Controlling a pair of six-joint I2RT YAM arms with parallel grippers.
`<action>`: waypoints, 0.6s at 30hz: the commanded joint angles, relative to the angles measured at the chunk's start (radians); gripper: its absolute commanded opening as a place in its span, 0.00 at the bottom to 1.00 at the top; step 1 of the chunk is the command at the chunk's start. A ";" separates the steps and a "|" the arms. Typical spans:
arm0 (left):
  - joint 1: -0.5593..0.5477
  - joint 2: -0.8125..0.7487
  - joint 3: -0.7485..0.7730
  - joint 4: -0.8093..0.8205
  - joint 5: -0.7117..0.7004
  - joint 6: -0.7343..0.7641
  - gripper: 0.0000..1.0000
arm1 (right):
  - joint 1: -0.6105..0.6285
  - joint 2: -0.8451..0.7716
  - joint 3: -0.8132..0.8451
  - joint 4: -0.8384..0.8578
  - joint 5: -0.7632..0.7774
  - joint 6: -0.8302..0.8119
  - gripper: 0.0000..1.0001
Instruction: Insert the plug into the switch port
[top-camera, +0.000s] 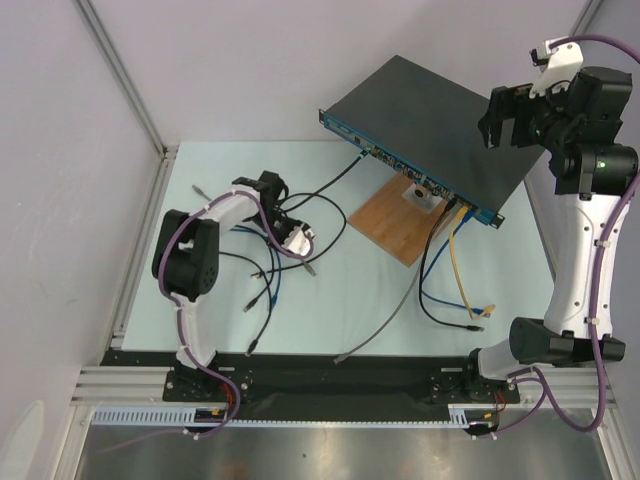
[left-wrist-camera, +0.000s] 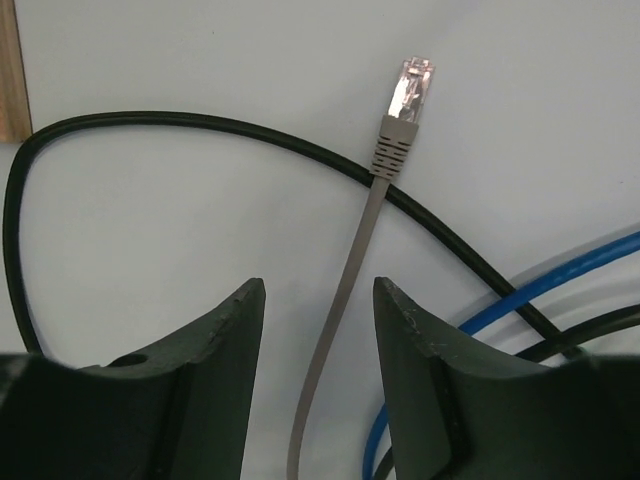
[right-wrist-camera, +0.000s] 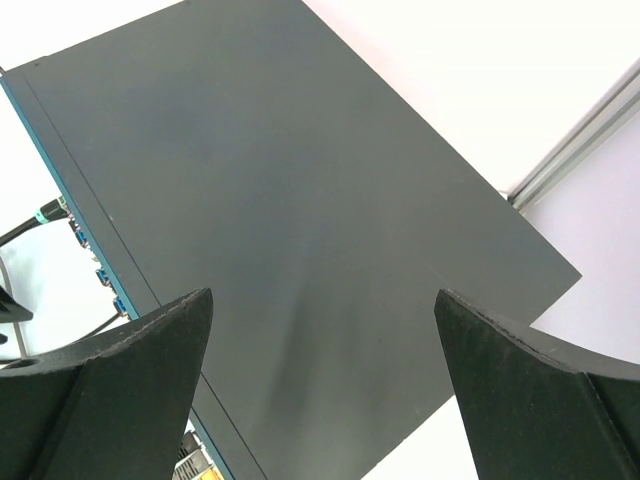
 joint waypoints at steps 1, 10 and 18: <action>-0.018 0.041 0.065 -0.012 -0.001 0.047 0.52 | -0.006 -0.030 0.001 0.000 0.016 -0.006 1.00; -0.027 0.079 0.068 -0.045 -0.063 0.099 0.41 | -0.008 -0.042 -0.012 -0.014 0.015 -0.008 1.00; -0.041 0.051 0.040 -0.076 -0.080 0.064 0.03 | -0.008 -0.071 -0.061 -0.005 -0.017 -0.012 1.00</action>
